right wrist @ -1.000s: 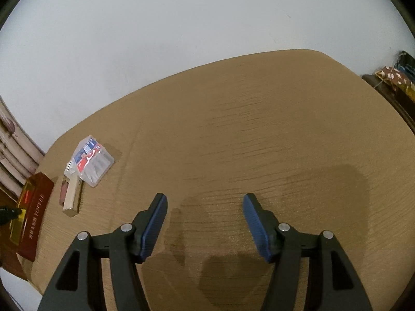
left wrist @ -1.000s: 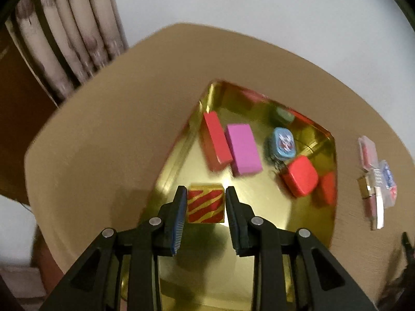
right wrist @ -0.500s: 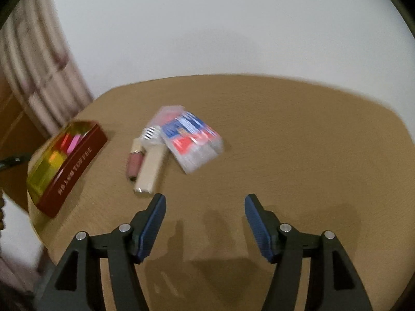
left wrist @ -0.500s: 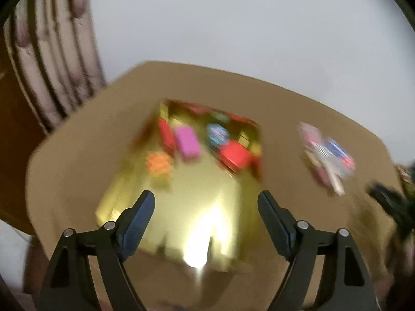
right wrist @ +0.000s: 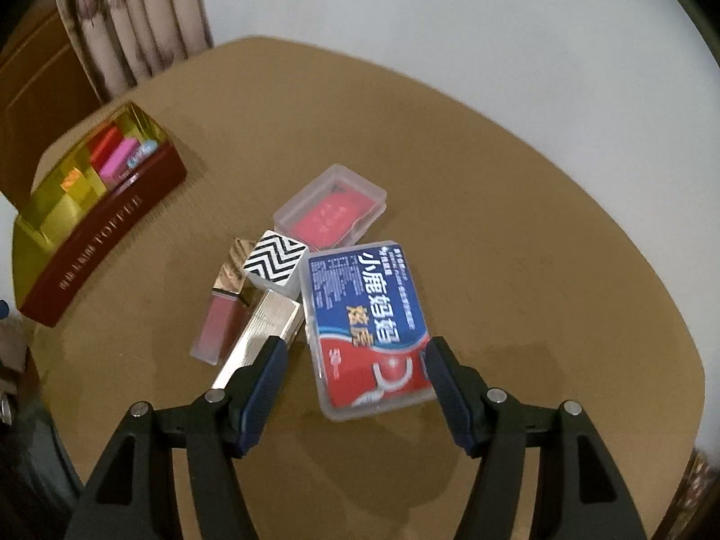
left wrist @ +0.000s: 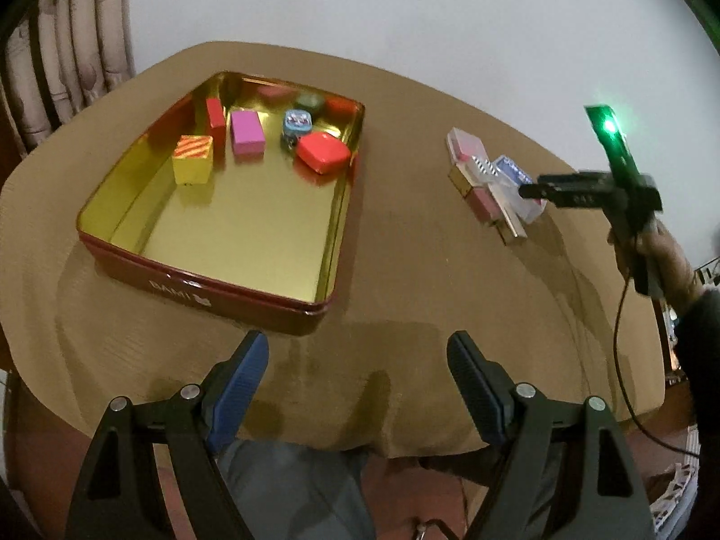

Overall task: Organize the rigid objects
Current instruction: 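Grasp the clear floss-pick box with the right gripper and place it in the tin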

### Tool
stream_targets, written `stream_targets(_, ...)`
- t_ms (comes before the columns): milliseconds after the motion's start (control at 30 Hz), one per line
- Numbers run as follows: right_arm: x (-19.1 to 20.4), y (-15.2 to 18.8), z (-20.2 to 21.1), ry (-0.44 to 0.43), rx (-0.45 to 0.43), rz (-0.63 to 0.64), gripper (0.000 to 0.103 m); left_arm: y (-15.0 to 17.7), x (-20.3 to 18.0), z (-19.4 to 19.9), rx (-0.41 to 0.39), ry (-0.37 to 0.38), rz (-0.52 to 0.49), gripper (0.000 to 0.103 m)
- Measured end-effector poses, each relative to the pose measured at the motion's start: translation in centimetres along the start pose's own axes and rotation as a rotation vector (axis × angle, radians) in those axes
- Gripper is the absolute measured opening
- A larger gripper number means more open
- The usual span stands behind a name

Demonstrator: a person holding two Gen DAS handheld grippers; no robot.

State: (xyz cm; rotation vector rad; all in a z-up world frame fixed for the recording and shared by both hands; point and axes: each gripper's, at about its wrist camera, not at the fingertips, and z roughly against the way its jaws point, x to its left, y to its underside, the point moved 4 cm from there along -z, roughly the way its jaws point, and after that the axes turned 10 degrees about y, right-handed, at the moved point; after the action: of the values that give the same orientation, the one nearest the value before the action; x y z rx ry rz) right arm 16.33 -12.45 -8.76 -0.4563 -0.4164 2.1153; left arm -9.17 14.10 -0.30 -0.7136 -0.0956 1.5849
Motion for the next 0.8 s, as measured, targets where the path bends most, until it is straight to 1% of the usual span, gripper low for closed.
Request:
stream_targets(67,0.2,-0.4,-0.7,0.028,0.021,0.027,0.068,0.2,0.2,-0.2,0.016,0.005,0.004,0.078)
stream_targets(133,0.2,-0.8,-1.4,0.034,0.045,0.046,0.068,0.6,0.4,-0.8,0.032,0.019,0.020,0.078)
stream_targets(267,0.3,-1.1,-3.4,0.031,0.129,0.081,0.069,1.1,0.8,-1.8,0.071,0.028,0.050,0.078)
stream_targets(333,0.2,-0.9,-4.3,-0.004,0.165,0.061,0.069,1.4,1.0,-1.9,0.076,0.026,0.059,0.078)
stream_targets(400,-0.2,-0.7,-3.9,-0.016,0.140,0.025,0.064,1.4,1.1,-1.7,0.076,0.022,0.059,0.078)
stream_targets(467,-1.0,0.0,-3.1,0.018,0.117,-0.006,0.063,1.6,1.2,-1.3,0.068,0.008,0.050,0.078)
stream_targets(500,-1.7,0.4,-2.3,0.032,0.104,-0.042,0.062,1.8,1.2,-1.0,0.060,0.004,0.044,0.078)
stream_targets(600,-2.8,1.1,0.7,0.019,0.061,-0.131,0.062,2.6,1.5,0.0,0.045,-0.019,0.027,0.078)
stream_targets(700,-0.6,0.0,5.8,-0.092,-0.020,-0.151,0.062,3.4,1.7,0.4,0.046,-0.024,0.029,0.078)
stream_targets(733,0.8,-0.9,7.3,-0.128,-0.039,-0.141,0.062,3.7,1.9,0.6,0.050,-0.030,0.032,0.078)
stream_targets(800,5.2,-3.1,10.1,-0.211,-0.075,-0.088,0.062,4.1,2.2,0.9,0.056,-0.026,0.043,0.078)
